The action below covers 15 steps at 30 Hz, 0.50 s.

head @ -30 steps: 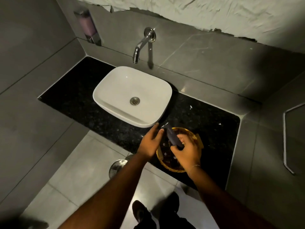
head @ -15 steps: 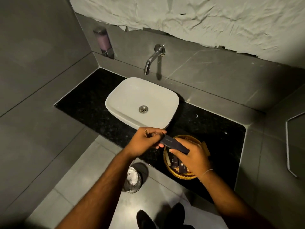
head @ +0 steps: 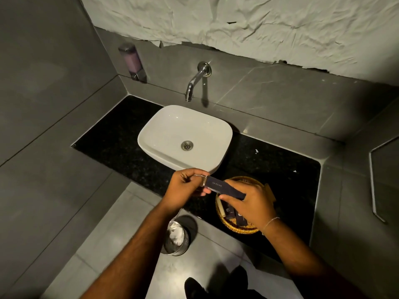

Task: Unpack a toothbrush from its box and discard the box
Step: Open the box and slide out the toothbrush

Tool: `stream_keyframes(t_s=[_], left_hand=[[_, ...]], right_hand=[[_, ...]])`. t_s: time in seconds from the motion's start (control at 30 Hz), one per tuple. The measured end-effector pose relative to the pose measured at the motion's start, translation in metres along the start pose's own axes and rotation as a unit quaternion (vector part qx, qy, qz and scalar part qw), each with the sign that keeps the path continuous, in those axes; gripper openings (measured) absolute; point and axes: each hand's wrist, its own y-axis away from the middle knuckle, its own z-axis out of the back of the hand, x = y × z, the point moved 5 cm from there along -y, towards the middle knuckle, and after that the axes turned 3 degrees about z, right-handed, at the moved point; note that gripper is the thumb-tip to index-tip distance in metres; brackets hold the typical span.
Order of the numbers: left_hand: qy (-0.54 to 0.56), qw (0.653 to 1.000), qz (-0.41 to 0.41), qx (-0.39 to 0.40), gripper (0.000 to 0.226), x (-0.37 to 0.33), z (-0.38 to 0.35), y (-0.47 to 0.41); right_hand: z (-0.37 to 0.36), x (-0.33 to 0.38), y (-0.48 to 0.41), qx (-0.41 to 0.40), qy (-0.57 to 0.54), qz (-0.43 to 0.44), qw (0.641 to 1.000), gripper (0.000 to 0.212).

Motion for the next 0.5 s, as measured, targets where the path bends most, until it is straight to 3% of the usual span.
stream_keyframes(t_s=[0.1,0.2,0.33,0.5], left_hand=[[0.052,0.997,0.051,-0.01,0.024,0.006,0.0,0.001],[0.043,0.998,0.05,0.008,0.02,0.006,-0.001,0.001],[0.133,0.989,0.066,0.01,0.02,0.003,0.0,0.002],[0.181,0.981,0.06,0.025,0.029,-0.011,-0.009,0.001]], right_hand=[[-0.003,0.003,-0.002,0.007,-0.04,-0.022,0.999,0.033],[-0.01,0.006,-0.001,0.019,-0.055,-0.031,0.998,0.032],[-0.018,0.001,-0.003,-0.001,-0.099,-0.08,0.992,0.034],[-0.009,0.015,-0.018,-0.029,0.011,-0.056,0.998,0.033]])
